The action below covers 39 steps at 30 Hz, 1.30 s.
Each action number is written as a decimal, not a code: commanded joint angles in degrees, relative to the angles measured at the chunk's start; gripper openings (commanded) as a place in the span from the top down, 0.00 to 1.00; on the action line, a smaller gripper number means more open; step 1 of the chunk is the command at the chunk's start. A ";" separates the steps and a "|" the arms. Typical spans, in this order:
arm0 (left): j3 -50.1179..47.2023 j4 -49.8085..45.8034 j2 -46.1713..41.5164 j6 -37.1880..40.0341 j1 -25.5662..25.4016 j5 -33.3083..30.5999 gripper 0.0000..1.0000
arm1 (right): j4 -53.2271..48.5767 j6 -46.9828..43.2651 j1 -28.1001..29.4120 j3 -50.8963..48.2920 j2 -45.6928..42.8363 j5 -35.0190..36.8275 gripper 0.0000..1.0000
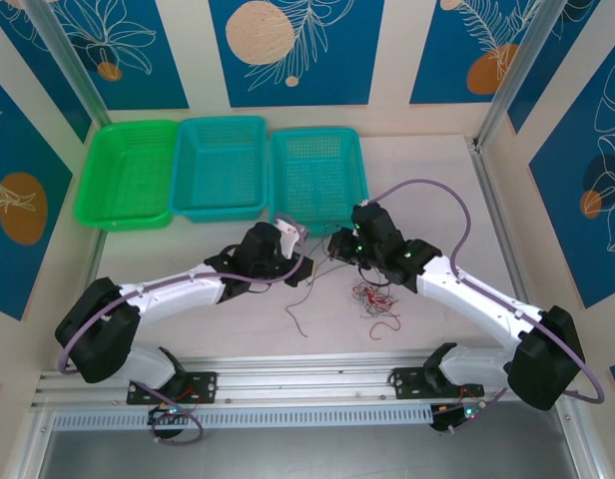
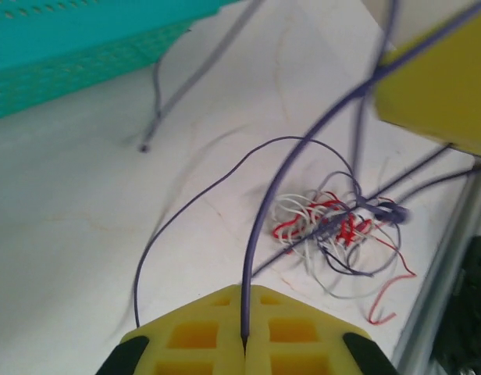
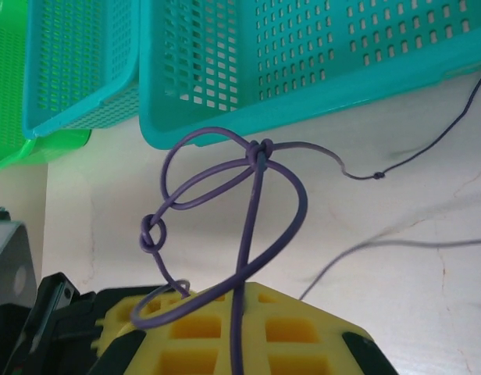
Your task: Untangle the cables
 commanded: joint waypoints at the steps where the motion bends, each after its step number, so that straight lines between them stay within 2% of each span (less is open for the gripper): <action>1: -0.45 -3.31 -3.00 0.80 1.97 -6.43 1.00 | -5.10 1.37 -0.90 0.72 -2.56 4.65 1.00; 5: -0.51 -12.97 -12.10 0.96 7.57 -11.37 1.00 | -15.68 2.70 -7.12 -1.28 -6.13 14.92 1.00; 7: 0.66 -19.51 -18.19 2.34 11.84 -12.67 1.00 | -17.28 1.06 -12.27 -3.67 -8.39 15.30 1.00; 10: 2.97 -25.91 -24.57 5.39 16.75 -12.25 1.00 | -18.55 -1.70 -16.84 -5.03 -10.12 14.87 1.00; 16: 7.55 -33.80 -27.79 9.34 20.65 -14.28 1.00 | -21.77 -2.98 -20.20 -3.60 -10.24 18.01 1.00; 19: 9.19 -37.23 -28.80 10.12 23.44 -18.15 1.00 | -23.62 -1.51 -26.10 -4.07 -11.86 18.86 1.00; 22: 10.55 -39.61 -29.76 10.80 28.30 -18.72 1.00 | -22.11 -3.67 -35.02 -5.53 -14.18 13.98 1.00; 24: 11.18 -40.29 -30.18 11.11 31.08 -17.42 1.00 | -21.85 -5.21 -38.97 -5.32 -14.90 11.62 1.00; 29: 12.61 -41.40 -30.56 10.73 33.54 -17.19 1.00 | -24.08 -6.37 -45.73 -2.88 -17.56 11.92 1.00; 31: 13.22 -42.25 -30.65 10.66 34.40 -18.46 1.00 | -23.90 -4.54 -52.04 -2.78 -19.71 7.80 1.00; 33: 14.13 -42.45 -30.50 10.98 34.75 -16.81 1.00 | -22.62 -3.42 -57.21 -2.77 -21.50 2.07 1.00; 36: 15.78 -40.50 -29.89 10.65 34.80 -7.39 1.00 | -19.57 -2.99 -58.19 -1.61 -22.34 -8.64 1.00; 39: 15.89 -36.12 -29.52 8.92 34.80 0.87 1.00 | -14.49 -1.76 -53.87 0.46 -22.30 -20.29 1.00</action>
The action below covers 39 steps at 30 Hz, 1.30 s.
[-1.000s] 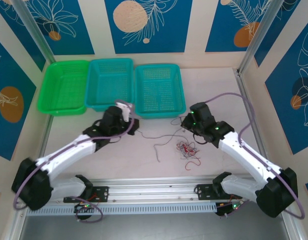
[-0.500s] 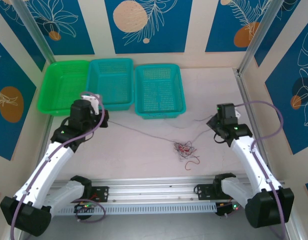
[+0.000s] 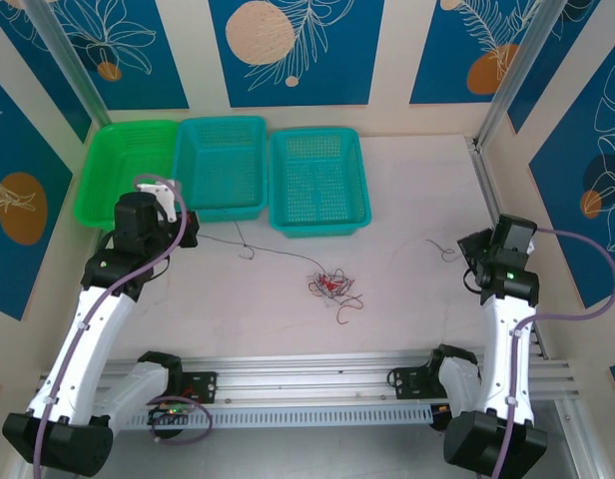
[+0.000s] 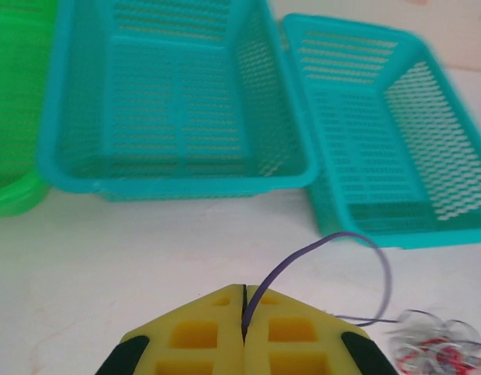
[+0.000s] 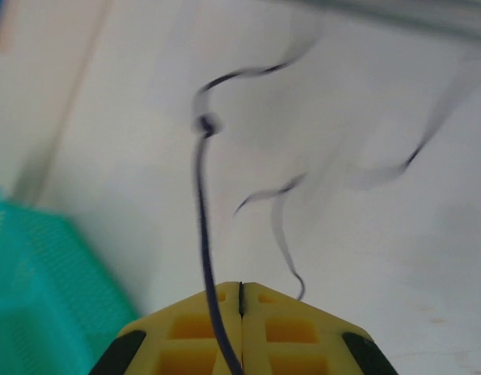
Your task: Untangle the cables
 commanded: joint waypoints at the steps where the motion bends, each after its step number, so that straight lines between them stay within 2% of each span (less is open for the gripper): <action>1: 1.97 4.64 0.51 -1.79 0.58 10.43 1.00 | 6.39 2.05 4.99 4.69 -0.23 -16.22 1.00; 6: -0.38 2.60 1.55 -4.02 0.52 5.68 1.00 | 7.21 -1.14 23.03 18.56 3.36 -7.70 1.00; 9: -5.03 2.61 0.58 -5.79 0.42 4.69 1.00 | 9.20 -3.55 31.30 27.70 8.51 -5.61 1.00; 12: -10.48 3.91 -0.88 -8.02 0.37 6.62 1.00 | 11.80 -6.87 38.59 37.30 15.25 -4.24 1.00; 15: -14.50 4.82 -2.75 -9.27 0.28 9.06 1.00 | 12.73 -9.76 42.54 47.38 23.74 -3.13 1.00; 22: -17.39 4.55 -7.08 -10.27 0.23 11.47 1.00 | 13.10 -14.38 42.91 65.86 43.97 0.42 1.00; 26: -17.48 3.49 -8.65 -9.59 0.22 12.23 1.00 | 9.92 -17.30 42.21 74.20 54.86 1.49 1.00; 30: -17.43 2.99 -9.38 -9.64 0.24 12.70 1.00 | 9.11 -16.55 41.04 74.45 61.97 1.56 1.00; 34: -16.98 2.74 -9.86 -9.90 0.24 12.62 1.00 | 9.33 -15.05 40.25 68.75 65.68 0.47 1.00; 35: -16.80 2.74 -9.99 -9.92 0.24 12.45 1.00 | 9.89 -14.62 40.29 66.21 66.18 0.91 0.97; 36: -16.56 2.74 -10.04 -10.01 0.20 12.29 1.00 | 10.87 -14.93 40.37 63.74 66.68 0.36 0.87; 37: -16.36 2.90 -10.08 -10.01 0.24 12.23 1.00 | 11.17 -15.55 40.39 62.40 67.35 -0.75 0.69; 38: -16.05 3.13 -9.92 -10.03 0.24 12.27 1.00 | 9.76 -15.69 40.72 62.12 68.03 -0.44 0.46; 39: -15.66 3.24 -9.64 -10.02 0.24 12.34 1.00 | 7.15 -16.24 41.01 62.84 68.57 -0.34 0.38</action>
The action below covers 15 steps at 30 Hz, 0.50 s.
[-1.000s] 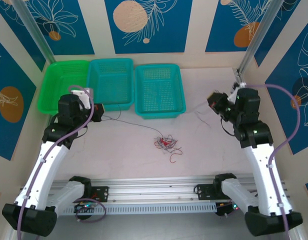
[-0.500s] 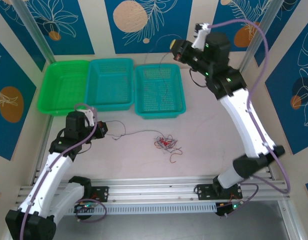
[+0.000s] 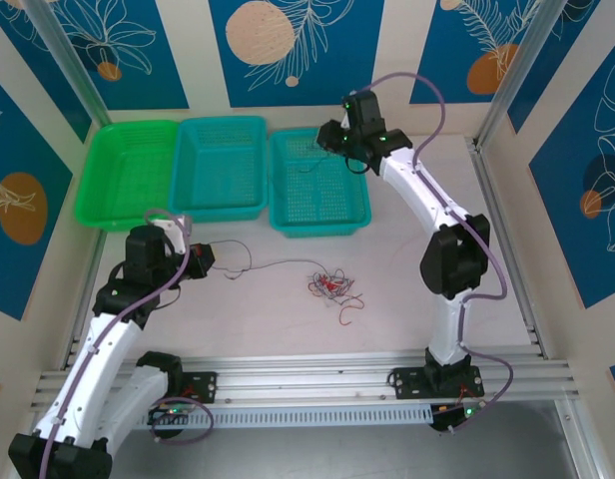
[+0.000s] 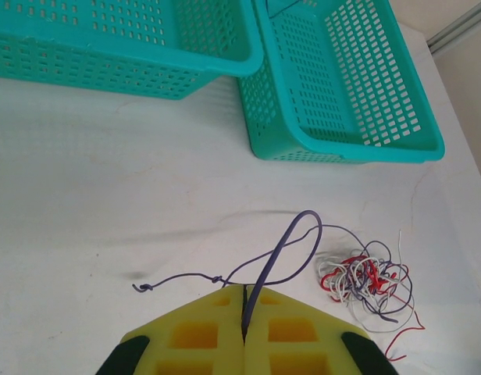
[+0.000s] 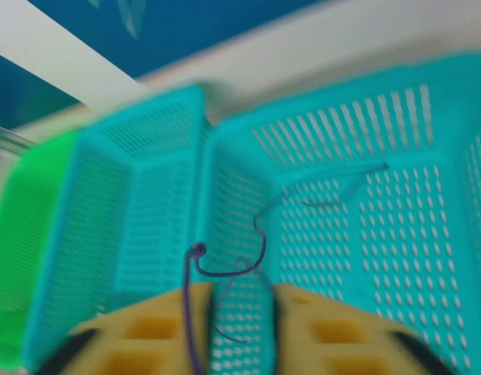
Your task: Untangle the cables
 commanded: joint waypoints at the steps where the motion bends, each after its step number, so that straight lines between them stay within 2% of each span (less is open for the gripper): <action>1: 1.78 -0.10 -0.13 -0.87 0.22 1.14 1.00 | -4.59 -2.17 0.97 0.45 0.70 -0.09 0.35; 5: 3.77 -0.64 1.08 -0.37 0.20 1.61 1.00 | -5.92 -4.29 1.53 -3.23 -5.58 3.46 0.32; 6: 4.19 -0.74 1.15 -0.16 0.23 1.60 1.00 | -5.23 -4.85 1.50 -5.49 -8.24 3.79 0.23; 7: 4.53 -0.76 1.17 -0.18 0.22 1.60 1.00 | -4.61 -5.10 1.59 -7.79 -10.63 3.69 0.09; 8: 4.88 -0.68 1.23 -0.10 0.22 1.56 1.00 | -3.42 -5.92 1.81 -11.18 -13.99 2.48 0.01; 11: 5.20 -0.24 1.40 0.18 0.22 1.45 1.00 | 1.67 -4.86 3.11 -24.98 -24.59 -0.17 0.04; 15: 5.55 -0.58 2.19 0.64 0.21 1.78 1.00 | 5.19 3.57 10.09 -44.33 -37.85 7.14 0.10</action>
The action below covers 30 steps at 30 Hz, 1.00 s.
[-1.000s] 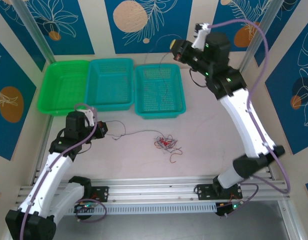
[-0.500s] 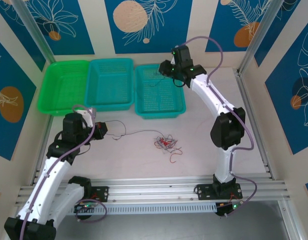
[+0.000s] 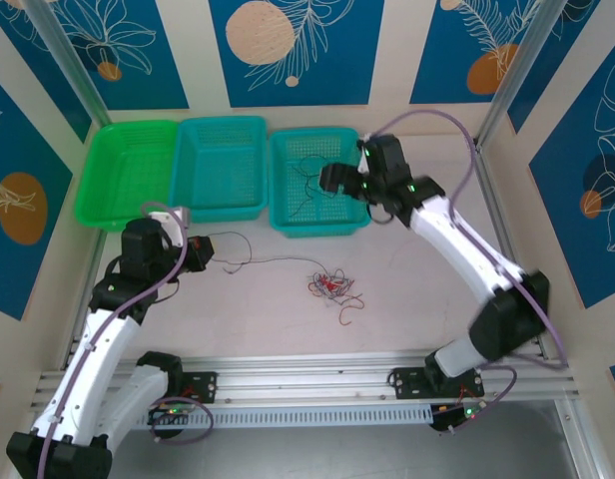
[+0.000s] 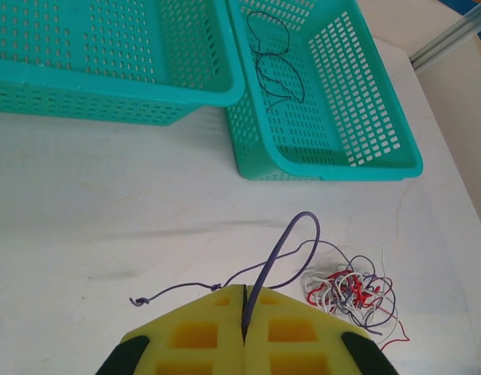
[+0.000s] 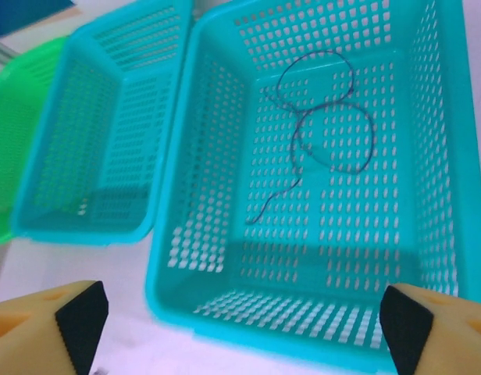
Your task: Untangle the cables
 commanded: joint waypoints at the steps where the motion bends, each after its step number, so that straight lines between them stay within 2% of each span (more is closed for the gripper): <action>1: 1.85 -0.44 0.76 0.65 0.24 1.77 1.00 | 2.22 7.77 7.10 -12.59 -7.29 6.53 0.10; 4: 1.60 0.69 1.57 0.77 0.24 2.18 1.00 | -0.93 17.23 15.14 -20.33 -9.62 14.13 0.10; 7: 1.37 1.40 2.61 0.46 0.20 2.77 1.00 | -4.84 25.37 19.30 -23.56 -6.16 16.02 0.06; 12: 1.17 1.75 2.31 1.01 0.24 3.06 1.00 | -7.72 24.99 23.16 -17.88 6.61 17.48 0.01; 16: 2.09 -0.19 2.45 2.47 0.22 1.21 1.00 | -6.72 26.44 21.72 -16.11 14.81 17.61 0.04; 17: 2.89 -1.46 2.32 3.00 0.23 -0.21 1.00 | -6.69 26.82 21.18 -16.32 16.02 18.00 0.08; 19: 4.75 -4.81 1.85 4.59 0.33 -5.71 1.00 | -7.52 26.84 20.67 -16.58 17.67 19.75 0.29; 20: 5.80 -6.61 1.29 5.70 0.28 -10.00 1.00 | -8.48 27.08 20.33 -16.88 18.07 20.82 0.42; 24: 9.10 -10.62 -1.55 9.39 0.56 -30.89 1.00 | -9.90 30.99 15.01 -23.03 13.69 20.90 0.77; 27: 11.33 -12.47 -1.63 11.64 1.46 -42.19 1.00 | -7.56 34.39 6.68 -31.88 5.09 18.06 0.76; 30: 11.54 -11.06 -2.72 14.86 2.07 -45.00 1.00 | -1.29 34.99 -5.65 -41.64 -5.71 11.61 0.71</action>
